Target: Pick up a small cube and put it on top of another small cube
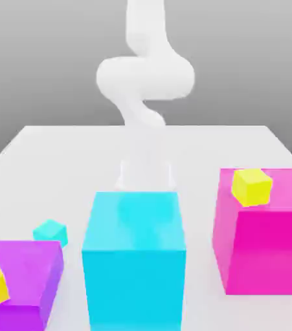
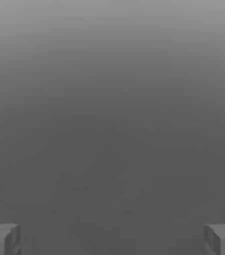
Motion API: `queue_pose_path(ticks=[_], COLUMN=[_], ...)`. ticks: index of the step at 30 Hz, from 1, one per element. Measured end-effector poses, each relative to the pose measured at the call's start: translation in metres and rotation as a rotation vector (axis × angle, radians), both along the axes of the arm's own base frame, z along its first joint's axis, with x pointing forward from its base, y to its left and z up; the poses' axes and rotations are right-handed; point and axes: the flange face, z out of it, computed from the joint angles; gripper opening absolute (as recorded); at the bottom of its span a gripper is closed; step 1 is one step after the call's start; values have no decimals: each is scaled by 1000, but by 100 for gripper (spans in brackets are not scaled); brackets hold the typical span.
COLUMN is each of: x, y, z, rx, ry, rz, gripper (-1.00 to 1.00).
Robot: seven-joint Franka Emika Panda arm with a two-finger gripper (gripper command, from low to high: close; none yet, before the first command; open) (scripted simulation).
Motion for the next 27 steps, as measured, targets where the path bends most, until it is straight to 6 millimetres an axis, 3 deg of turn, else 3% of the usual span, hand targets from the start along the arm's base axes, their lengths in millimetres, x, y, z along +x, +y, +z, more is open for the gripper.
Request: queue_pose_path(ticks=[5, 10, 16, 21, 23, 27], x=[36, 34, -12, -74, -100, -106], y=[-59, -119, -177, -200, -203, -202], z=[-108, -215, -337, -425, -454, -491], rx=[-21, -3, 69, 168, 213, 227], ry=[165, 324, 503, 635, 676, 690], rz=[-115, -217, -326, -403, -435, -439], gripper=[0, 0, 0, 0, 0, 0])
